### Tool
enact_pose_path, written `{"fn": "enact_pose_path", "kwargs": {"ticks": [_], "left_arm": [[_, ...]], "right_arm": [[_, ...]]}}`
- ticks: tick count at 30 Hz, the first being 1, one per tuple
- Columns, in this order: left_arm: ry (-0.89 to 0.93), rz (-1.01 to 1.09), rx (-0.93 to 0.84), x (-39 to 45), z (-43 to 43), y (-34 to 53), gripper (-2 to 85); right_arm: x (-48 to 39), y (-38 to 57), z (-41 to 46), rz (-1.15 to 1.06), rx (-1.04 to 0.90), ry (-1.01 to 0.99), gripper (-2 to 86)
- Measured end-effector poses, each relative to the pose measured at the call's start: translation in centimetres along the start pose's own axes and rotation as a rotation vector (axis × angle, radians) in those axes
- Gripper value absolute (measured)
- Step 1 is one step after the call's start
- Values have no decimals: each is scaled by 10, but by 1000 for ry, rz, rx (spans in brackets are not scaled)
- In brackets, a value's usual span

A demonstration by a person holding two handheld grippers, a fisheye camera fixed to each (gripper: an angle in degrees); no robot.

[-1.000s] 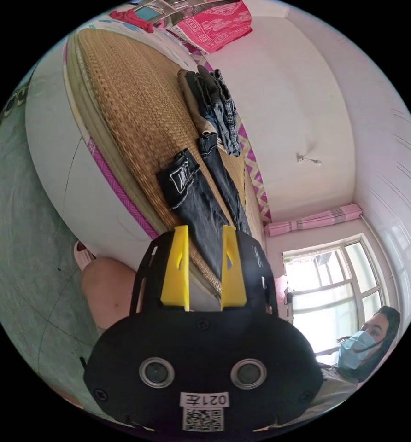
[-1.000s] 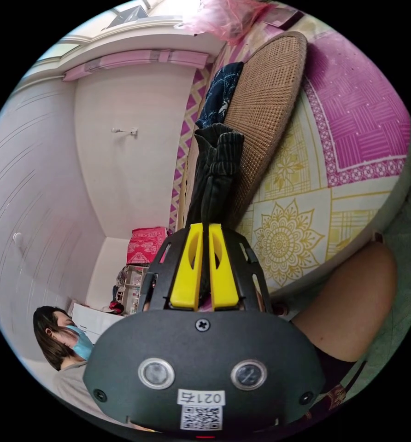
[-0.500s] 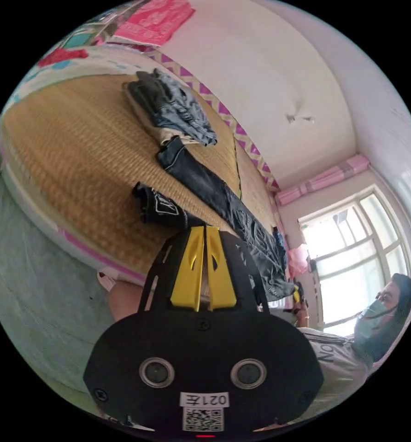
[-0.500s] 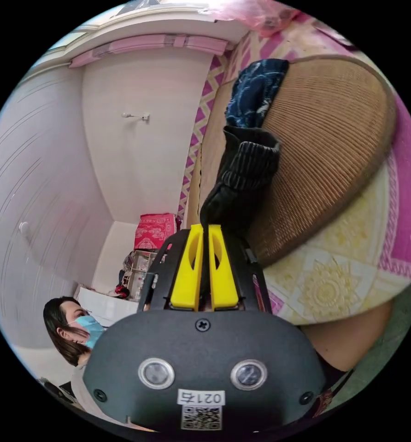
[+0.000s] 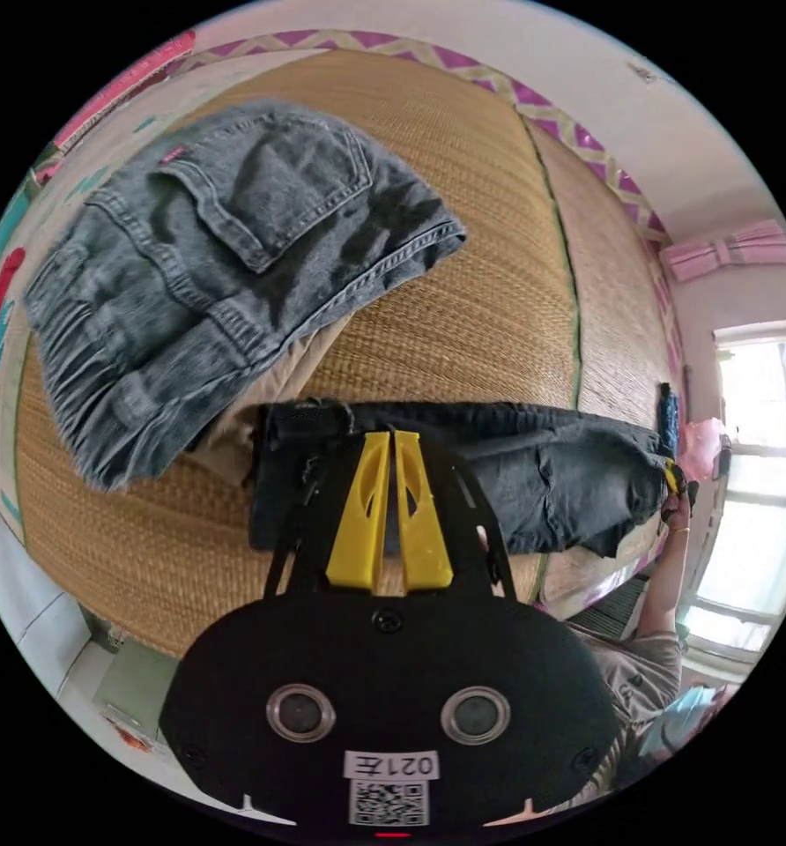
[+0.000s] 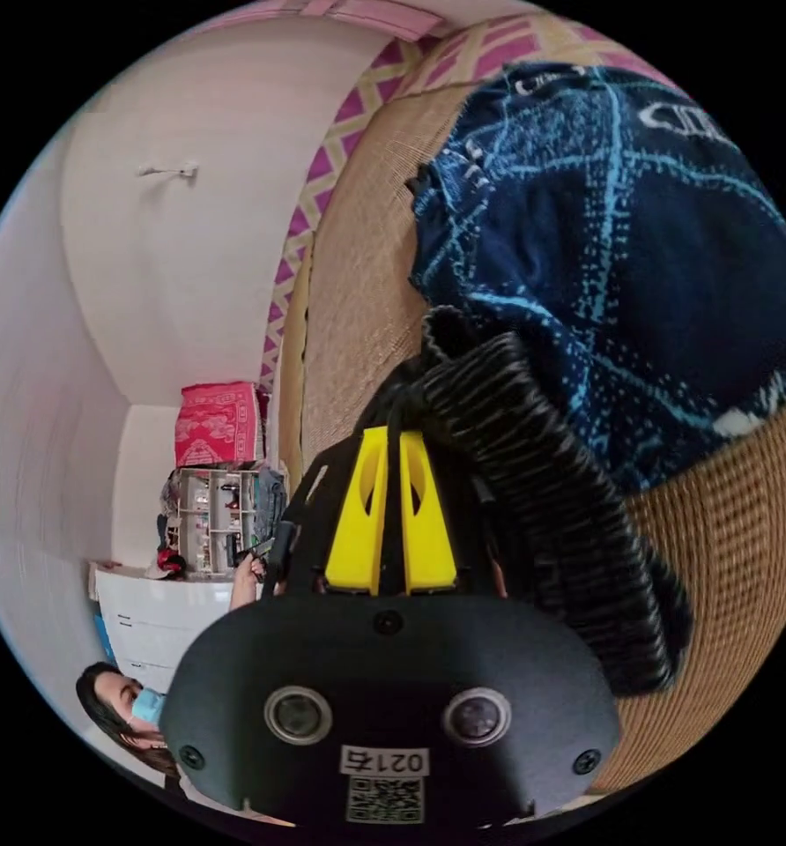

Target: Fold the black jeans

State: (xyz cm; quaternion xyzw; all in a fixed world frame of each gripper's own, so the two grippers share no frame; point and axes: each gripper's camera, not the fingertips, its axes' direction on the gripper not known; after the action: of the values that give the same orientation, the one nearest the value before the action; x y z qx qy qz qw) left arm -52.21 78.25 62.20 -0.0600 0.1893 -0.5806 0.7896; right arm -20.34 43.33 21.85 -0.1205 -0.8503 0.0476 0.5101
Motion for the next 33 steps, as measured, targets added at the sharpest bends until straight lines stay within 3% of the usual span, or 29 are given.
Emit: {"fn": "enact_pose_path", "kwargs": {"ticks": [5, 9, 12, 15, 17, 19, 22, 24, 25, 29, 33], "left_arm": [[-24, 31, 42, 15, 29, -30, -8], [110, 96, 207, 15, -9, -3, 0], [127, 151, 381, 32, -41, 32, 10], [124, 361, 420, 93, -43, 57, 32], [43, 510, 392, 144, -27, 70, 34], [-119, 685, 407, 208, -3, 92, 19], [-190, 761, 498, 249, 17, 109, 9], [-208, 753, 373, 254, 43, 93, 25], [-180, 749, 344, 248, 51, 87, 28], [-91, 630, 340, 219, 28, 84, 32], [-67, 703, 529, 217, -27, 158, 39]], "right_arm": [[-18, -10, 10, -89, -3, -162, 40], [-74, 18, -22, -222, 46, -227, 29], [-156, 49, -20, -479, -5, -176, 0], [-246, 83, 22, -750, -45, 162, -7], [-293, 94, 70, -879, -28, 494, -9], [-322, 94, 96, -972, 23, 680, -10], [-361, 81, 133, -1101, 179, 946, -9], [-356, 48, 170, -1042, 79, 1147, -8], [-350, 26, 189, -983, -57, 1154, -8], [-415, 10, 166, -884, -114, 1054, 0], [-481, 77, 110, -1044, 48, 830, 33]]}}
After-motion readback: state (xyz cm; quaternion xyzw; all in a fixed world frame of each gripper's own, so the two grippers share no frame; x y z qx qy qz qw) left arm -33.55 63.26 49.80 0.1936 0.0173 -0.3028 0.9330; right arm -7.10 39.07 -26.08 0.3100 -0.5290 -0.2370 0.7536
